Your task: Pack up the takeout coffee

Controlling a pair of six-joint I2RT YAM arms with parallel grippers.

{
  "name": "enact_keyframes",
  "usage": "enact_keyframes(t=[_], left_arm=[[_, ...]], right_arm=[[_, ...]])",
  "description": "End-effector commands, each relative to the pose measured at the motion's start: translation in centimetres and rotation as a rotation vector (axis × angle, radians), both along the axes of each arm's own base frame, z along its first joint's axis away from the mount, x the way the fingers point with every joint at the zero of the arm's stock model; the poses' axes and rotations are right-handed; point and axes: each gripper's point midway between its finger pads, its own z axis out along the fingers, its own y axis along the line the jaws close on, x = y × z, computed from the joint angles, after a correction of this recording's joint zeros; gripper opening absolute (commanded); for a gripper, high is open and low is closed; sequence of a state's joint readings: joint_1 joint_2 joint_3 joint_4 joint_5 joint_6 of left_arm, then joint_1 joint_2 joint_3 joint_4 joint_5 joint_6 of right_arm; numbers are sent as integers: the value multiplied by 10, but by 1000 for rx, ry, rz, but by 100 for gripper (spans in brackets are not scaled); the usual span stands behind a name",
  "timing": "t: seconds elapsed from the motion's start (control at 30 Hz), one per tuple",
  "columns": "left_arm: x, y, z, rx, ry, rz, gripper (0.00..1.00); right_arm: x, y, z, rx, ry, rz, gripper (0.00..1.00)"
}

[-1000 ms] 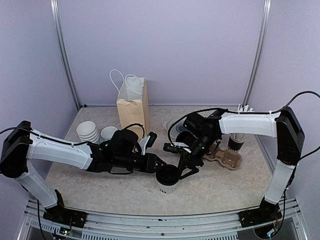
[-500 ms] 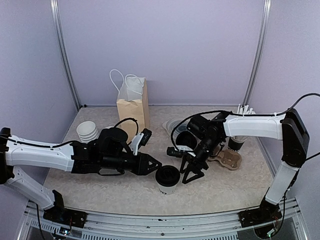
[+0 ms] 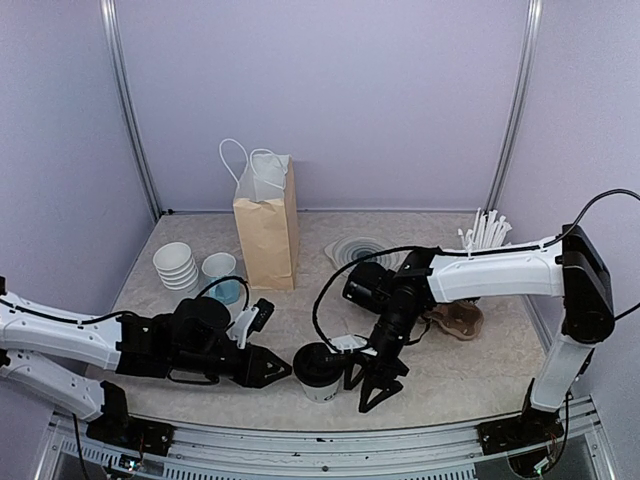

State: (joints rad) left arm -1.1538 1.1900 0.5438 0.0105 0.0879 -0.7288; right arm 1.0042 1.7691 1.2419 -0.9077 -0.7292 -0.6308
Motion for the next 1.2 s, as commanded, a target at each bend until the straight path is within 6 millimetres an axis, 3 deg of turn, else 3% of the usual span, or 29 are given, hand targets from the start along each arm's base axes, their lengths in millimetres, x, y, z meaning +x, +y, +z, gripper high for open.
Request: enact_keyframes(t=[0.0, 0.2, 0.4, 0.47, 0.87, 1.17], left_arm=[[9, 7, 14, -36, -19, 83, 37], [0, 7, 29, -113, 21, 72, 40], [5, -1, 35, -161, 38, 86, 32], [11, -2, 30, -142, 42, 110, 30], [33, -12, 31, -163, 46, 129, 22], [33, -21, 26, -150, 55, 89, 22]], right_arm=[[-13, 2, 5, 9, 39, 59, 70], [-12, -35, -3, -45, 25, 21, 69], [50, -25, 19, 28, 155, -225, 57], [58, -20, 25, 54, 231, -260, 56], [70, -2, 25, 15, 311, -313, 61], [62, 9, 8, -55, 300, -290, 59]])
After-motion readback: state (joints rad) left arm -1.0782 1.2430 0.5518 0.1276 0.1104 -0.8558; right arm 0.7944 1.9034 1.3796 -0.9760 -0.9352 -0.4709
